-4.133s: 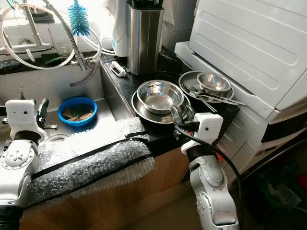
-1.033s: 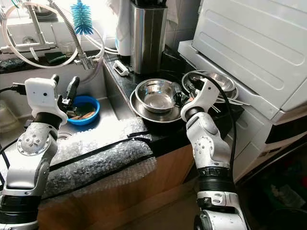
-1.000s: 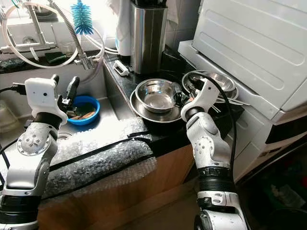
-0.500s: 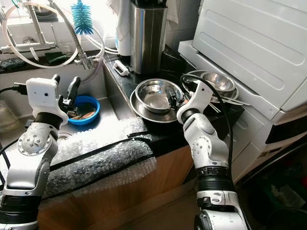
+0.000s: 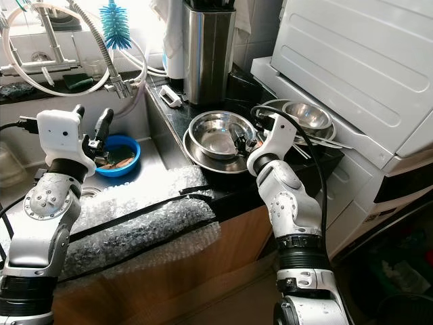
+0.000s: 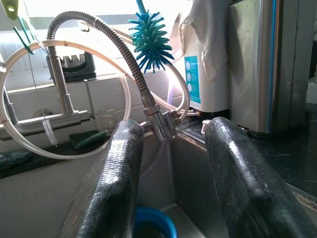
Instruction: Kitchen organization
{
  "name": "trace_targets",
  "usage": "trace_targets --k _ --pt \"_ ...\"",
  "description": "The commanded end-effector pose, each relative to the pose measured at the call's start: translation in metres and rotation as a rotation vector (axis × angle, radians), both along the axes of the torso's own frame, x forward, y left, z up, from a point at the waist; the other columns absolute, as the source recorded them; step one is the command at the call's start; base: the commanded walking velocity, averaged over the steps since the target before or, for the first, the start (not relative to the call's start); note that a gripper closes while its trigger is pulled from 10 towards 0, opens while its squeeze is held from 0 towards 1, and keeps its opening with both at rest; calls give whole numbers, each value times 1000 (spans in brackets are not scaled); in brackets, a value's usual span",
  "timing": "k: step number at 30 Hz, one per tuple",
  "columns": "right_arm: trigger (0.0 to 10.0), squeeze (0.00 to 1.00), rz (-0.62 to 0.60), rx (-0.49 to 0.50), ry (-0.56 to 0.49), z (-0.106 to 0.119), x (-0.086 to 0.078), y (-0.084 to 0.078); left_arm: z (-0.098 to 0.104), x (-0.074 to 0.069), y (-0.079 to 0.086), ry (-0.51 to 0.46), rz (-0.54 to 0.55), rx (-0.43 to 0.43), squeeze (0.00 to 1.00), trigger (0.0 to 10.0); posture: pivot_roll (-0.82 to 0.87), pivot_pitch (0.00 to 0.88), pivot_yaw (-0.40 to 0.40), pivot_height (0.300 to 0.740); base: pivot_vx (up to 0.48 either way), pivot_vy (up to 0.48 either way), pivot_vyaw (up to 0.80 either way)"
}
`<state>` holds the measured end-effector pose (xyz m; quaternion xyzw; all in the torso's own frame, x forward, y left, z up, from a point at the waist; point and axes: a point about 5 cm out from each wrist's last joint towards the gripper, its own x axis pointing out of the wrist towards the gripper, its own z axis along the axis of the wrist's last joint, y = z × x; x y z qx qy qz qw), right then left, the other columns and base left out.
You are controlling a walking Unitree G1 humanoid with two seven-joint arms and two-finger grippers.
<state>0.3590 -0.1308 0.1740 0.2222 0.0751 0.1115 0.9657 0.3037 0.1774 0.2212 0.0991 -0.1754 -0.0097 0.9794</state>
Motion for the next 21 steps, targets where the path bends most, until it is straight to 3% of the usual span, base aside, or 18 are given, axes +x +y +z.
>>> trace_targets --k 1,9,21 --pt "10000 0 24 5 3 3 2 3 8 -1 -4 -34 -16 31 0 10000 -30 0 -81 740 0 0 0" --pt "10000 0 22 22 -2 5 2 4 9 -1 -6 -37 -23 34 0 10000 -26 0 -80 740 0 0 0" --pt "10000 0 -52 102 -9 11 7 -6 11 -2 -10 -41 -47 52 0 10000 -31 0 -79 740 0 0 0"
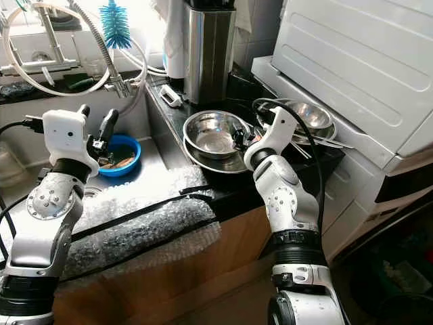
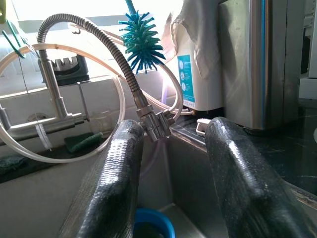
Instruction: Kitchen organization
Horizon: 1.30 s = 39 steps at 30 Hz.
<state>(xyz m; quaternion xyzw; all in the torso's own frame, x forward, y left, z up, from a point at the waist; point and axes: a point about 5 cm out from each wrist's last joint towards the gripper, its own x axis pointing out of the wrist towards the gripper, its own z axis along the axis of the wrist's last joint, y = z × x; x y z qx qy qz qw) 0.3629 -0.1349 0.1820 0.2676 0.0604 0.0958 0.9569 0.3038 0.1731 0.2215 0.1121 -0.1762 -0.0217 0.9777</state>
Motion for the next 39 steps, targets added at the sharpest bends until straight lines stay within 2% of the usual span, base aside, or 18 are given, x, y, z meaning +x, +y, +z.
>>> trace_targets --k 1,12,23,34,39 --pt "10000 0 -10 11 5 3 3 -2 11 -2 -6 -41 -29 22 0 10000 -31 0 -79 740 0 0 0" --pt "10000 0 -17 18 61 -5 4 -4 11 -2 -7 -43 -36 34 0 10000 -27 0 -81 740 0 0 0" --pt "10000 0 24 21 129 -16 7 3 16 -2 -9 -58 -41 44 0 10000 -21 0 -82 740 0 0 0" --pt "10000 0 25 75 116 -7 15 7 18 -2 -8 -71 -35 54 0 10000 -19 0 -81 740 0 0 0" --pt "10000 0 26 81 151 -10 17 9 18 -2 -8 -70 -37 55 0 10000 -19 0 -81 740 0 0 0"
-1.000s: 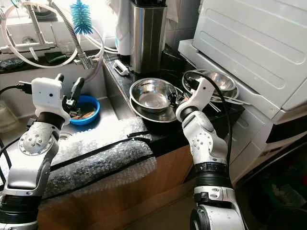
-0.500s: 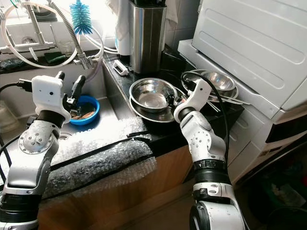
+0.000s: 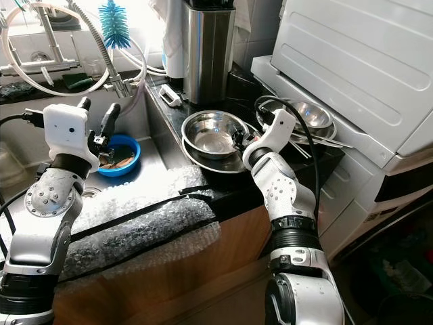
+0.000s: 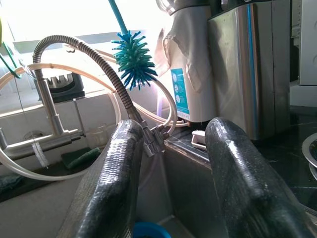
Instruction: Kitchen organization
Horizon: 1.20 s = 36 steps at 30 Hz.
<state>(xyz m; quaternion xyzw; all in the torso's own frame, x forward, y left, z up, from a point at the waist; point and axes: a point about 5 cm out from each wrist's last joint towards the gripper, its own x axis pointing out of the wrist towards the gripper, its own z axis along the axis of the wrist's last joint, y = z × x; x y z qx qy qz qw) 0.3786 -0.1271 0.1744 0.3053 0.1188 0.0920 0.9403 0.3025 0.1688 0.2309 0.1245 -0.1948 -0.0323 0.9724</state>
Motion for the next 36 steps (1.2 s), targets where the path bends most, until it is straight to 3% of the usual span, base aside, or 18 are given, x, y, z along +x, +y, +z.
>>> trace_targets --k 1,5,6,7,8,11,36 --pt "10000 0 8 5 34 -3 1 1 9 0 -4 -33 -16 26 0 10000 -19 0 -82 740 0 0 0" --pt "10000 0 34 -14 58 -6 2 4 8 0 -4 -32 -14 23 0 10000 -18 0 -84 740 0 0 0" --pt "3490 0 39 -28 69 -8 2 4 8 0 -4 -31 -14 22 0 10000 -19 0 -83 740 0 0 0" --pt "3490 0 42 -36 75 -9 2 4 8 0 -4 -30 -14 22 0 10000 -19 0 -84 740 0 0 0" --pt "0 0 47 -56 84 -10 2 4 7 0 -4 -29 -14 20 0 10000 -17 0 -85 740 0 0 0" --pt "0 0 53 -95 85 -13 2 5 6 0 -3 -22 -10 20 0 10000 -18 0 -87 740 0 0 0" --pt "0 0 -20 -86 72 -11 2 -2 8 1 -3 -32 -12 18 0 10000 -13 0 -84 740 0 0 0"
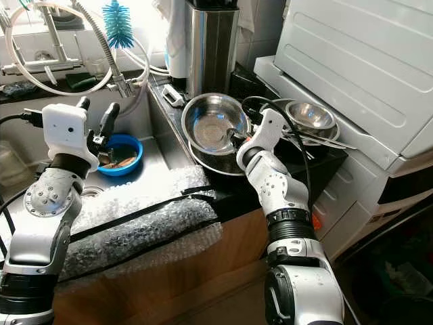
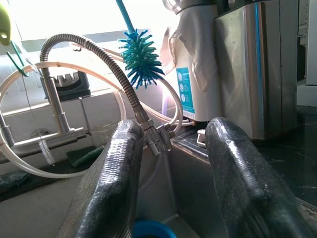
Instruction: Kitchen organization
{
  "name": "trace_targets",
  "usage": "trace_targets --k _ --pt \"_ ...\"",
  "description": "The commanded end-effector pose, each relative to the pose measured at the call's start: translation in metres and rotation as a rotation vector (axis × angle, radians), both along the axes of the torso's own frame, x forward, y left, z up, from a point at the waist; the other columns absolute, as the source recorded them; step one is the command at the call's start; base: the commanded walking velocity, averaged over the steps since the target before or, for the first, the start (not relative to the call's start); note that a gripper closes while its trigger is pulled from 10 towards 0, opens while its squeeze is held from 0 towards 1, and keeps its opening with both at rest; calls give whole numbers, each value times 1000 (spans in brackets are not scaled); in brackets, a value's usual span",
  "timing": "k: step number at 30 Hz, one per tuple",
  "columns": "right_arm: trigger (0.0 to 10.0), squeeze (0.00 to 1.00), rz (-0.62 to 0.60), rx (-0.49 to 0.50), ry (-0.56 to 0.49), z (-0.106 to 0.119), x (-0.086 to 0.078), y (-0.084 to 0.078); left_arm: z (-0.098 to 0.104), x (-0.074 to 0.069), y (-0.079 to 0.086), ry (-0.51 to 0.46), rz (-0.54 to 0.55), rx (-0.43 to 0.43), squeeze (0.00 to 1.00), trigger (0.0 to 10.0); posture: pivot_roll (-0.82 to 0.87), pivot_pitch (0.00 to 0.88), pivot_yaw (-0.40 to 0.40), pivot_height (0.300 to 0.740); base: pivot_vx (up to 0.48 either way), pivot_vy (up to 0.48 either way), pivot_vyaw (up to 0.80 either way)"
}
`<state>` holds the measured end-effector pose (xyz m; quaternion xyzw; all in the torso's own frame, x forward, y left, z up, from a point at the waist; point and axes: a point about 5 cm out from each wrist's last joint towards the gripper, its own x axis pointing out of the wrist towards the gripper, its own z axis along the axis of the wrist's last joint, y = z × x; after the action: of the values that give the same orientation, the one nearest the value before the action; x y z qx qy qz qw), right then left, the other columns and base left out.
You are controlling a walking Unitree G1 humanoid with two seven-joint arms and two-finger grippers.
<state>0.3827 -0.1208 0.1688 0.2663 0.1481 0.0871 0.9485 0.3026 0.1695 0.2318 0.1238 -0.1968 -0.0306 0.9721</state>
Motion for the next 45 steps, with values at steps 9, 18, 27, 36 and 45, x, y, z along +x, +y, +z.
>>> trace_targets --k 9,18,27,36,45 --pt "0 0 -124 -14 -72 5 -5 -18 12 0 -7 -46 -23 18 0 10000 -15 0 -80 740 0 0 0" --pt "0 0 -174 6 -272 30 -7 -25 19 2 -4 -44 -29 -125 0 10000 -15 0 -82 740 0 0 0" --pt "10000 0 -98 76 -407 45 -12 -13 23 0 -14 -32 -94 -215 0 10000 -8 0 -88 740 0 0 0" --pt "10000 0 2 140 -419 36 -18 9 27 -4 -19 -28 -179 -333 1000 10000 9 0 -98 740 0 0 0" --pt "10000 0 90 102 -383 23 -23 36 26 -12 -45 -14 -311 -166 0 10000 18 0 -103 740 0 0 0"
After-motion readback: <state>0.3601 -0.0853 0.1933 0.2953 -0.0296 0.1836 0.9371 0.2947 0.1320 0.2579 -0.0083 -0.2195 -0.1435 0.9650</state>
